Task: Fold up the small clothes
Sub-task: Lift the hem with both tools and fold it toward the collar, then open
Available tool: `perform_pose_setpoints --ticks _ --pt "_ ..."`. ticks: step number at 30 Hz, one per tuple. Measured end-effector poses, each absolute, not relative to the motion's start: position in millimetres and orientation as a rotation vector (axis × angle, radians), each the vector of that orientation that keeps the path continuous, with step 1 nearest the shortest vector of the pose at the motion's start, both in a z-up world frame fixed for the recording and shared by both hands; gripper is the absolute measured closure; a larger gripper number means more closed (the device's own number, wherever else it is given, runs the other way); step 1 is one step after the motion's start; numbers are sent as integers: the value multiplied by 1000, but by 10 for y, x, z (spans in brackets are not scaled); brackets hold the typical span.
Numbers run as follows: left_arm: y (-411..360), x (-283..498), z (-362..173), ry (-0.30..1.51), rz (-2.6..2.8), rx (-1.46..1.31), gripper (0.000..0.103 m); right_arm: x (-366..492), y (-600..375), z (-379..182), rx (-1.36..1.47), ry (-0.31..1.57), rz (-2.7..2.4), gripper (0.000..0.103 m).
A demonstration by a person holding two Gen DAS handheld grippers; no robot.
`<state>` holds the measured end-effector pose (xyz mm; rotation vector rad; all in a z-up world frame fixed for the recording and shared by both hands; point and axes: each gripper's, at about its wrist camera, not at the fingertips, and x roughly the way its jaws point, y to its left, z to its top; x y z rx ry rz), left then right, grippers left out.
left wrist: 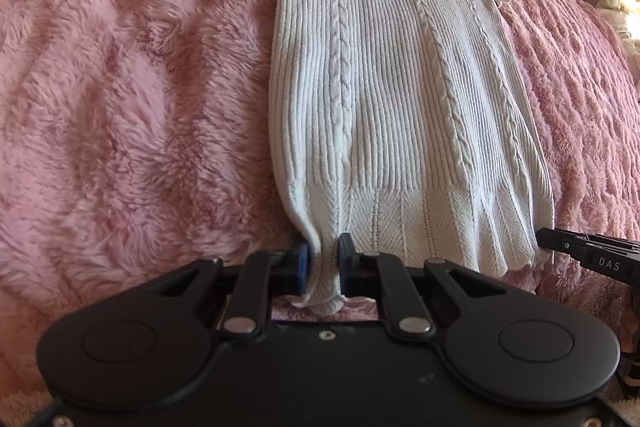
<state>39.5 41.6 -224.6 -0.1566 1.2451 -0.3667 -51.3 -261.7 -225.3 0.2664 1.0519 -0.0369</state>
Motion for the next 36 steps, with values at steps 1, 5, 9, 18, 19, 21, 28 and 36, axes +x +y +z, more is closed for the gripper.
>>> perform_pose_setpoints --ticks 1,5,9,18,19,21,28,36 --pt "419 396 -2242 1248 -362 -162 92 -508 -2609 -2246 270 1050 -32 93" --pt "438 388 -2185 1244 -356 -187 93 -487 -2635 -2202 303 1031 -26 94" --pt "522 377 -1971 1190 -391 -260 93 -494 -2716 -2098 382 1000 -14 95" --pt "615 732 -1309 1010 -470 -395 94 -259 -2843 -1455 441 784 41 96" --pt "610 804 -1259 1000 -476 -400 94 -204 -2865 -1403 446 767 44 96" --pt "608 1022 -1152 978 -494 -421 94 -56 -2937 -1297 464 728 51 96" --pt "610 2005 -814 890 -520 -469 94 756 -3212 -1019 534 588 63 96" --pt "630 3421 -792 891 -512 -518 94 1891 -3649 -1002 604 523 19 96"
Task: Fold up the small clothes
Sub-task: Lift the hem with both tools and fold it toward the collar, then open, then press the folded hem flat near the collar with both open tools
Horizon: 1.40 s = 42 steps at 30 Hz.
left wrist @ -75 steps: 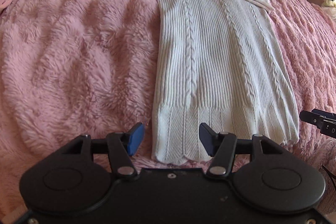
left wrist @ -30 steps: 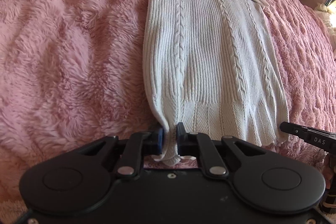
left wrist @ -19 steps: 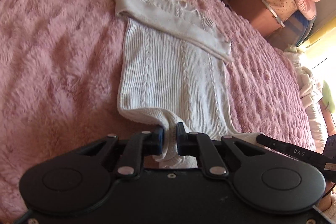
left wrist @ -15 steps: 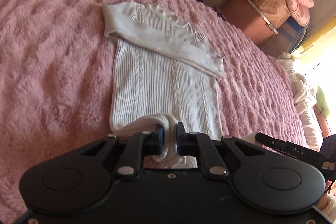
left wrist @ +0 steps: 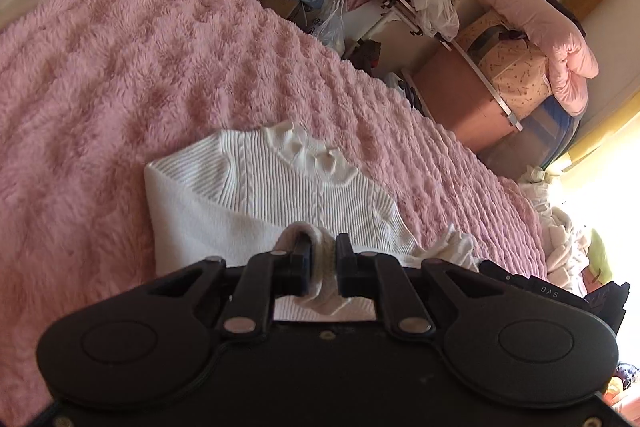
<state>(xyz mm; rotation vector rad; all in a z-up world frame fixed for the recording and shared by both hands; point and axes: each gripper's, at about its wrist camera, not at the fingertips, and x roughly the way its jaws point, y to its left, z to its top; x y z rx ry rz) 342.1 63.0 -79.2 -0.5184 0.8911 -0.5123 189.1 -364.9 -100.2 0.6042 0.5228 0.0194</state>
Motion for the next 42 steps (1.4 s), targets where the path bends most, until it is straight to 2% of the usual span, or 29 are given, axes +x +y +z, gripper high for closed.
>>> perform_pose_setpoints --ticks 7,13,23,30,32,34,35,36,37,42 --pt "477 4515 -987 908 -492 -527 94 2762 -3918 -1133 608 545 -30 97" --pt "408 5130 -1362 972 -430 -523 94 3325 -4028 -1342 599 601 -67 97" --pt "296 5576 -1956 1032 -362 -518 93 3862 -4017 -1740 574 693 -137 96" --pt "243 5684 -2105 1030 -342 -518 93 3977 -4060 -1842 568 699 -158 96" --pt "223 5706 -2119 1035 -335 -503 88 3996 -4027 -1862 540 710 -153 96" --pt "215 5690 -2050 1021 -343 -476 85 3985 -4008 -1845 520 700 -157 90" --pt "211 5680 -1969 995 -334 -442 74 3965 -4014 -1821 515 693 -162 86" --pt "208 5661 -1874 961 -317 -392 66 3948 -4021 -1789 508 688 -159 79" --pt "199 5635 -1767 928 -299 -333 61 3931 -4024 -1756 498 686 -158 77" --pt "122 5378 -1379 843 -386 -200 61 3727 -3932 -1494 362 624 -142 77"
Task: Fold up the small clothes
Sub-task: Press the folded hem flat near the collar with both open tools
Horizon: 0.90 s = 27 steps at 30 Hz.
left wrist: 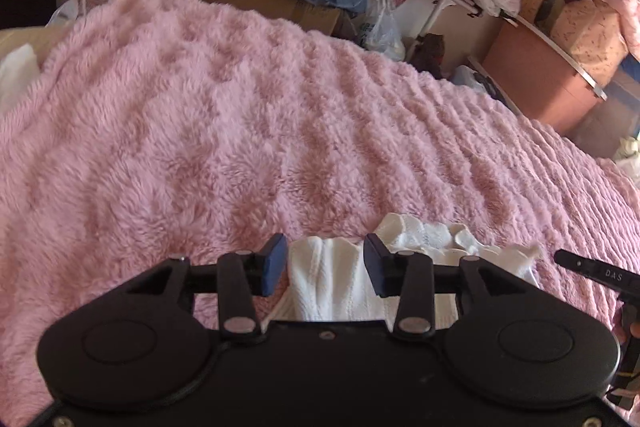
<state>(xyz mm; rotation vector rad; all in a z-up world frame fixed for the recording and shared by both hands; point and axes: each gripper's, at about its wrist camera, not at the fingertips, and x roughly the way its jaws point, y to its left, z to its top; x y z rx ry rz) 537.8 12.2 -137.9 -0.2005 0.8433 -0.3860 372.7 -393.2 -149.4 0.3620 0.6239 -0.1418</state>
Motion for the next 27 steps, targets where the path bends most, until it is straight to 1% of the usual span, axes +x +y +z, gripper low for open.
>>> perform_pose_setpoints --ticks 2,5,12,15,18,20,21,22,26,27 --pt "17 5217 -1311 813 -447 -162 60 3629 -3857 -1406 322 589 -120 77" --pt "-180 5030 -1374 810 -508 -137 59 3571 -3731 -1395 280 597 -30 77" --pt "-559 5057 -1905 913 -502 -153 59 3782 -3446 -1705 170 679 76 77" --pt "-581 5131 -2094 949 -434 -106 59 3918 -3367 -1796 93 717 16 77" --pt "-480 5179 -2222 968 -418 -139 58 4029 -3469 -1867 103 735 -59 77" --pt "-429 5199 -2254 975 -411 -162 57 4070 -3531 -1896 130 751 -67 79" --pt "-407 5208 -2263 977 -411 -169 57 4082 -3537 -1909 127 756 -75 83" --pt "-397 5212 -2253 979 -411 -175 57 4084 -3535 -1916 126 758 -76 84" --pt "-340 5090 -2096 956 -413 -175 58 3987 -3498 -1815 111 747 -55 83" --pt "-313 5037 -2032 942 -418 -163 57 3932 -3492 -1764 108 738 -43 81"
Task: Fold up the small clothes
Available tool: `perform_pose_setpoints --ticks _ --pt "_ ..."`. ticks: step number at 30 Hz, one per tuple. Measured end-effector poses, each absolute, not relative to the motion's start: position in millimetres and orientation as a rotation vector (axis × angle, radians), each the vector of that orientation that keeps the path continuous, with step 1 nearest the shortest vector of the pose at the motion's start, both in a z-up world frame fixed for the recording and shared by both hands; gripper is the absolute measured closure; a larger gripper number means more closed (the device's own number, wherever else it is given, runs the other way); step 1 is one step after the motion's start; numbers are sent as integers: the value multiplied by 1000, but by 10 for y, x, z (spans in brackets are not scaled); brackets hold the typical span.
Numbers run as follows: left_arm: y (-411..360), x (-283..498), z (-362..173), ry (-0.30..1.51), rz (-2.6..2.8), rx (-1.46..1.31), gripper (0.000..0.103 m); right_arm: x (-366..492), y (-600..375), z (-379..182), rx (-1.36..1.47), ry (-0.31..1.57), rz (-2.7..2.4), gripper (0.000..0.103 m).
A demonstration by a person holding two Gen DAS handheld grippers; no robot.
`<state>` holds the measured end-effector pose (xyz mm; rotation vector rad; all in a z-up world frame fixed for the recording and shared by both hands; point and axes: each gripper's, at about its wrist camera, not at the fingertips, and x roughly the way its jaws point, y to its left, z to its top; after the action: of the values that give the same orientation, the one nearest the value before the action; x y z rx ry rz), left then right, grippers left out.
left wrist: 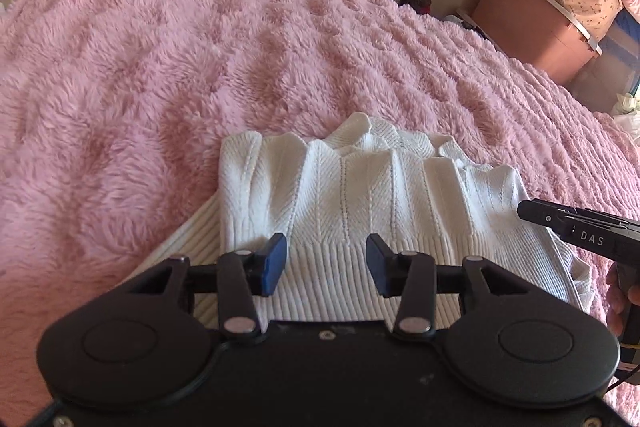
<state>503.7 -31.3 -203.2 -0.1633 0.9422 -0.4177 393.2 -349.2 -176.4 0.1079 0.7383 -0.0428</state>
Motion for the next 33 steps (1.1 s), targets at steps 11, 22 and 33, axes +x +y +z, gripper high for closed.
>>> perform_pose_setpoints --ticks 11,22,33 --pt "426 3593 -1670 863 -464 -172 47 2546 -3468 -1534 20 732 55 81" --pt "439 2928 -2072 932 -550 -203 49 1873 -3387 -1834 52 796 104 81" --pt "342 3028 -1998 911 -544 -164 54 1880 -3317 -1829 59 789 110 93"
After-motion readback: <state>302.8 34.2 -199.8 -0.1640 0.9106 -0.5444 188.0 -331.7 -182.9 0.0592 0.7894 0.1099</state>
